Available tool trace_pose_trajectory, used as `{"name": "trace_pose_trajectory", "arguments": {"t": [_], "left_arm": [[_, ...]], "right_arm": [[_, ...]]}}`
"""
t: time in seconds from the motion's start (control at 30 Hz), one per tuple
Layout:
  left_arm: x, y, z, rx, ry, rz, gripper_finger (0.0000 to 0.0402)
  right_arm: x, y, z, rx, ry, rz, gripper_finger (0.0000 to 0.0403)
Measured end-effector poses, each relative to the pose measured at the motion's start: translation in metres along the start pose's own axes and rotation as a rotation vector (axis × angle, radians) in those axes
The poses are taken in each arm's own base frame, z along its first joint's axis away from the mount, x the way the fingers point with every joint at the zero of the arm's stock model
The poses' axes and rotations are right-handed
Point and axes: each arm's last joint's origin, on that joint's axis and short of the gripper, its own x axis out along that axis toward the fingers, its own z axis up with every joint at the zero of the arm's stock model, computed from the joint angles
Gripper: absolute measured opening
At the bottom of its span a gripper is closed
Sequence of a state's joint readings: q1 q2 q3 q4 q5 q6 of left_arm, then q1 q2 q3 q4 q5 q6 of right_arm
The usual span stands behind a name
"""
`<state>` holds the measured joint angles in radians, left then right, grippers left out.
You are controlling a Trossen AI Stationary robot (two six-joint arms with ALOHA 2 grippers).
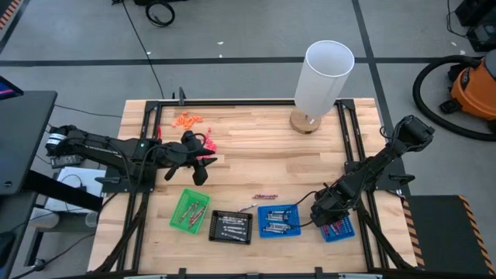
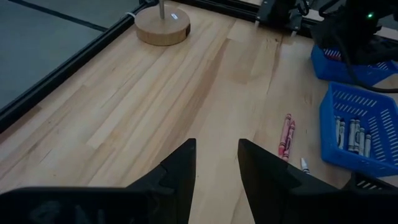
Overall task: Sort crayons
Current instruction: Put the pink crayon into the green basket
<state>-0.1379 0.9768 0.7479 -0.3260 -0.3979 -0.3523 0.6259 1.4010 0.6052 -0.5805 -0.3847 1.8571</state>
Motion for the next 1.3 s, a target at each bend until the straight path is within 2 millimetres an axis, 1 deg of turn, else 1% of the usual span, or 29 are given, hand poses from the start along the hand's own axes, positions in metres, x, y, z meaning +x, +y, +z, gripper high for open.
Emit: {"name": "trace_pose_trajectory", "arguments": {"t": [0.23,0.57,0.7,0.87,1.3], "left_arm": [[-0.0001,-0.0003,-0.0001,0.001,0.0,-0.002,0.013],[-0.0001,-0.0003,-0.0001,0.001,0.001,-0.003,0.013],[-0.0001,-0.0003,-0.0001,0.0,0.001,-0.003,0.013],[-0.0001,-0.0003,-0.0001,0.001,0.001,-0.003,0.013],[-0.0001,-0.0003,-0.0001,0.0,0.001,-0.003,0.013]], "right_arm": [[0.0007,-0.0001,-0.0022,-0.02,0.007,-0.001,0.0139],[0.0016,0.0002,-0.0022,-0.059,-0.001,0.0,0.009],[0.0016,0.0013,-0.0025,-0.065,-0.001,0.011,0.0077],[0.0015,0.0043,-0.0036,-0.082,0.004,0.042,0.0075],[0.0036,-0.0001,-0.0054,-0.086,-0.071,0.021,0.0075]]}}
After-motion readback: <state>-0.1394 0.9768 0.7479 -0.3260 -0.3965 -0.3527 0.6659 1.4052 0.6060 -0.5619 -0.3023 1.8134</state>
